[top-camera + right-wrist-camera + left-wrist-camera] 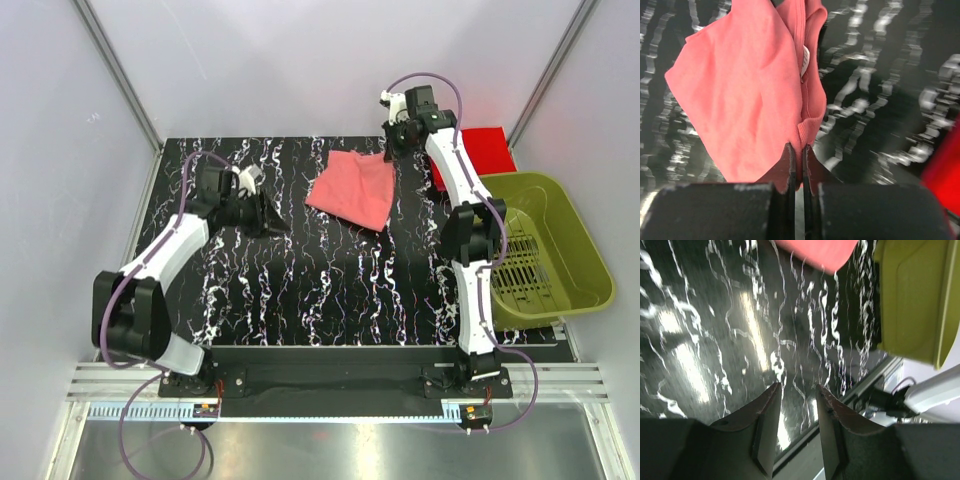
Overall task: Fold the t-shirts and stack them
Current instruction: Neatly place the folded tshirt to the corner
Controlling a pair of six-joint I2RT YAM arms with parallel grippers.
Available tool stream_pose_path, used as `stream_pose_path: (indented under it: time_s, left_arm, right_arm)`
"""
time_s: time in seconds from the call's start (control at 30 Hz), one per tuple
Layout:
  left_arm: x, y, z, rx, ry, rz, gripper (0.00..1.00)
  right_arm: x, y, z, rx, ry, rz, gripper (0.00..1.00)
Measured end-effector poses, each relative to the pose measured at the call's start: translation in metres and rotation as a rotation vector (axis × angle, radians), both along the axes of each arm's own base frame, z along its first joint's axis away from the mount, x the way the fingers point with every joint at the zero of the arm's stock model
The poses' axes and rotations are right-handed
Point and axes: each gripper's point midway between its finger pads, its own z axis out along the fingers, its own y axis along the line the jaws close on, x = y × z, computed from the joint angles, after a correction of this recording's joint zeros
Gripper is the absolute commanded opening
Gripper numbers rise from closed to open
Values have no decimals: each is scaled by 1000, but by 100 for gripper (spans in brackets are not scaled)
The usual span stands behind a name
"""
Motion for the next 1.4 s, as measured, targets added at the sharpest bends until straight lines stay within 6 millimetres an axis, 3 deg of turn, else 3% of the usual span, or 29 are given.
stream_pose_path:
  time_s: [0.13,0.37,0.47,0.8,1.0,1.13,1.23,1.4]
  left_arm:
    - [-20,2,-8,11,7,-36,39]
    - [-25,5,-10,44,-32,-81,39]
    - [-25,6,-11,50,-41,-90,39]
    - [-28,7,-18,60,-46,-105,39]
    - [-32,7,-24,63,-30,-107,38]
    - [-32,7,-24,62,-30,-107,38]
    - [-32,7,-24,59,-31,-109,38]
    - [-32,7,-23,59,-31,-109,38]
  right_arm:
    - [-3,-32,25,-126,-68,-18,0]
    - [-1,-77,92,-265,-242,-36,0]
    - [4,-93,109,-299,-300,-31,0]
    - [14,-145,110,-353,-338,-14,0]
    - [16,-197,93,-323,-352,-19,0]
    - [17,-225,97,-300,-377,-29,0]
    - [22,-232,105,-290,-424,-18,0]
    - [31,-220,116,-254,-496,51,0]
